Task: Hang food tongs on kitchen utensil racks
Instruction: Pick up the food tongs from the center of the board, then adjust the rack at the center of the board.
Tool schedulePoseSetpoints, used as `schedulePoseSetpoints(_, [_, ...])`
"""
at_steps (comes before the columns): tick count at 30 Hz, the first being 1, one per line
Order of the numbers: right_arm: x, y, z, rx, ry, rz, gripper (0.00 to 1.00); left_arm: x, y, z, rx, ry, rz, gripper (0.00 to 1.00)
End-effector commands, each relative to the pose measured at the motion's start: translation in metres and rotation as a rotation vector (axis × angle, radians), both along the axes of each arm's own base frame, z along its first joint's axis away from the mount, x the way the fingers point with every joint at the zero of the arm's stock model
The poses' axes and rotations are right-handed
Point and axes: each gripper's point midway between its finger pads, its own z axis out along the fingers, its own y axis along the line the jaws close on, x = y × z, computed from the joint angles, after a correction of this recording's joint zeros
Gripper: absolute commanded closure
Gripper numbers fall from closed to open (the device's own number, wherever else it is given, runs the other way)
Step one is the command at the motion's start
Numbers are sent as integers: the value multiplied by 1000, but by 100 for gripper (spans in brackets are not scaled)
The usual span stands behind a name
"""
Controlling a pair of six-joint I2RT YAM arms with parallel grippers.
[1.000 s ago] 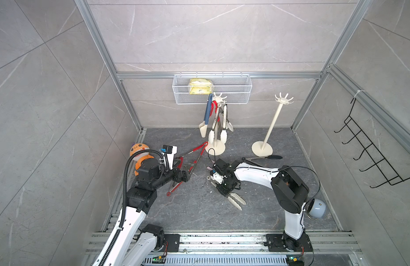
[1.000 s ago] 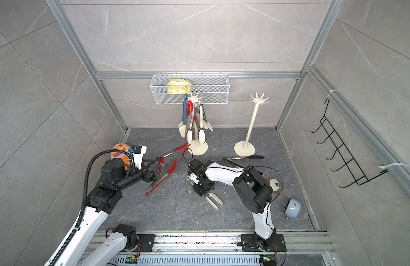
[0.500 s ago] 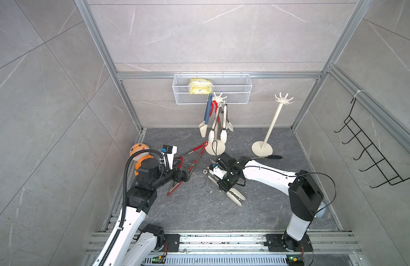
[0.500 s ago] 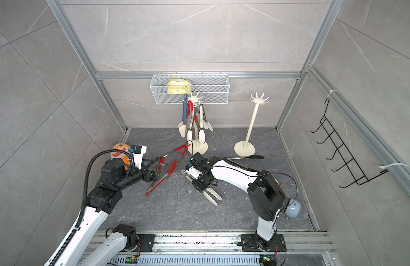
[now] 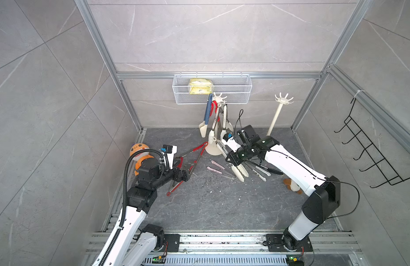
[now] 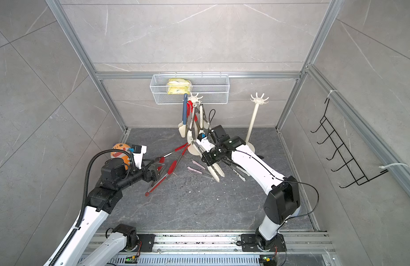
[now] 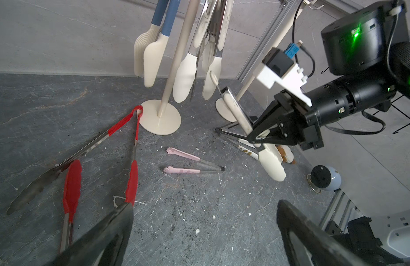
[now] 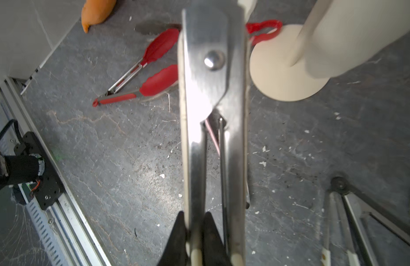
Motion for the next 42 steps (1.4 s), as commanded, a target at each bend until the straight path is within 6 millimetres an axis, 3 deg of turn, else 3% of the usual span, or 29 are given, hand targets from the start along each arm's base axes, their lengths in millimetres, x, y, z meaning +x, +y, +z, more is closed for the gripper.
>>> schedulePoseSetpoints(1, [2,-6,30,47,-41,18,100,4,-2,30,-20,-96,-2,0])
schedulePoseSetpoints(8, [30,-27,69,114,-124,-60,100,6,-3,35,-28,-101,-4,0])
schedulePoseSetpoints(17, [92,-50,117,155,-244,-230,100,10,-5,40,-35,-102,-12,0])
schedulePoseSetpoints(25, [133,-52,123,123,-242,-296,100,8,-4,41,-42,-102,-5,0])
schedulePoseSetpoints(30, [145,-50,118,116,-239,-307,100,7,-3,41,-40,-99,-1,0])
schedulePoseSetpoints(42, [134,-38,127,183,-239,-236,100,9,-3,36,-36,-86,2,0])
